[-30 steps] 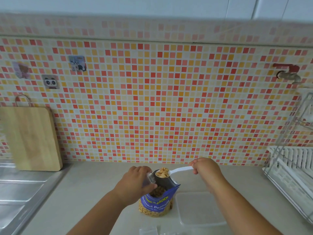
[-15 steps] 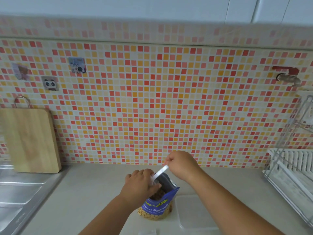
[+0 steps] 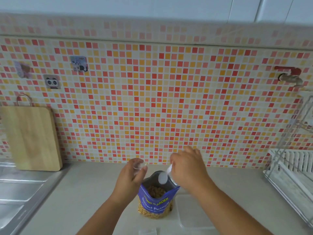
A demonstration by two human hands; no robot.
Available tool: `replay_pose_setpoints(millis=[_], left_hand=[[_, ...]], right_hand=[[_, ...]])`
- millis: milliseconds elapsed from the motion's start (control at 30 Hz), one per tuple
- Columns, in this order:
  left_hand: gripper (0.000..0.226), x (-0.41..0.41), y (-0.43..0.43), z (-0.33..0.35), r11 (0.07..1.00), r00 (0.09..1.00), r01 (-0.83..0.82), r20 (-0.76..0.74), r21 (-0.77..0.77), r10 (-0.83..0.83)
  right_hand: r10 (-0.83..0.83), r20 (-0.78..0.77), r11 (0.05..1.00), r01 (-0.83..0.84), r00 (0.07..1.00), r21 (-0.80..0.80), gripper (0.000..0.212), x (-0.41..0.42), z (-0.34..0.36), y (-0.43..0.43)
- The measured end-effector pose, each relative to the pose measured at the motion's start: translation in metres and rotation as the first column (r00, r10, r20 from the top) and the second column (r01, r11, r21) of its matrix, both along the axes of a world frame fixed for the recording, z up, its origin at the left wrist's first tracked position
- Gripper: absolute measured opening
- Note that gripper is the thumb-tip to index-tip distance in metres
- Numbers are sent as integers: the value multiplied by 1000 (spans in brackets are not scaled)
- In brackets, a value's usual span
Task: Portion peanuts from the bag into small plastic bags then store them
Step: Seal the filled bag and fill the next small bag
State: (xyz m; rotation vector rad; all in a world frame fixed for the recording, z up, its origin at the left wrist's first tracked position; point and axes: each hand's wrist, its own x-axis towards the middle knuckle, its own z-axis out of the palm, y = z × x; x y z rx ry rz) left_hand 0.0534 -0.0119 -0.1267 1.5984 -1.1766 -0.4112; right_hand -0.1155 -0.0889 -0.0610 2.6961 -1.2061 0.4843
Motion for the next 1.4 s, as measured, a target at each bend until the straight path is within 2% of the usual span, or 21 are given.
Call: replay_pose_setpoints(millis=[33,100,167,200,267,300,333,400,433,533,633,733,800,867,933,1000,1033,1133,1200,1267,1400], left_hand=[[13,0,3,2,999,993,22,-120,-31,-25],[16,-6,6,9,994,920,88,-378,-70,-108],[27,-14,4,12,982,792,145,-580,-124,-190],[32,-19,4,15,973,721,165,-654,-161,-230],[38,-26,5,19,958,661,213,-695,-190,-285],[40,-28,6,18,954,659,238,-692,-182,-296],[41,-29,9,19,949,652,263,-693,-174,-308],[44,-28,14,19,932,629,327,-700,-156,-338],[45,-27,17,18,921,615,361,-704,-149,-355],[46,-28,22,25,895,572,414,-717,-167,-399],[48,-28,22,29,897,606,419,-692,-141,-392],[46,-26,23,31,912,659,402,-664,-85,-353],[48,-22,28,24,901,707,433,-610,-28,-358],[58,-17,38,11,925,759,377,-589,50,-278],[58,-14,49,-10,951,829,224,-555,215,-69],[45,-9,58,-47,905,888,62,-436,421,142],[38,-8,61,-67,862,911,21,-365,507,192],[22,-18,70,-113,742,988,-24,-99,670,121],[37,-28,71,-134,706,995,-85,91,703,29],[54,-34,70,-143,692,987,-103,161,714,-19],[52,-27,66,-145,641,952,-115,267,759,-146]], right_hand=[[2,-51,995,3,999,95,28,1,-12,1],[-14,-118,970,42,993,239,29,1,-31,3],[-50,-115,956,81,992,282,30,-1,-41,2],[-76,-49,955,87,996,285,31,-1,-41,2],[-119,243,926,19,963,377,28,4,-31,9],[-149,419,865,-88,896,495,24,7,-23,16],[-208,543,747,-227,813,625,19,12,-17,24],[-335,631,501,-435,700,748,16,18,-10,38],[-370,639,446,-475,674,759,17,19,-10,43],[-441,688,385,-571,576,725,16,17,-9,47],[-480,719,345,-646,503,682,16,12,-5,48],[-486,716,343,-644,501,683,15,10,-3,50],[-486,681,309,-621,548,721,14,4,-6,51],[-480,608,237,-573,633,784,17,-7,-20,54],[-469,503,148,-497,726,855,20,-19,-46,60],[-478,391,77,-405,787,911,22,-26,-76,67],[-496,342,56,-364,798,930,22,-28,-92,71],[-572,245,63,-257,783,964,20,-27,-138,80],[-631,218,126,-179,744,976,19,-23,-165,84],[-648,196,235,-51,736,971,23,-18,-182,87],[-537,168,465,124,826,877,32,-17,-183,90]])
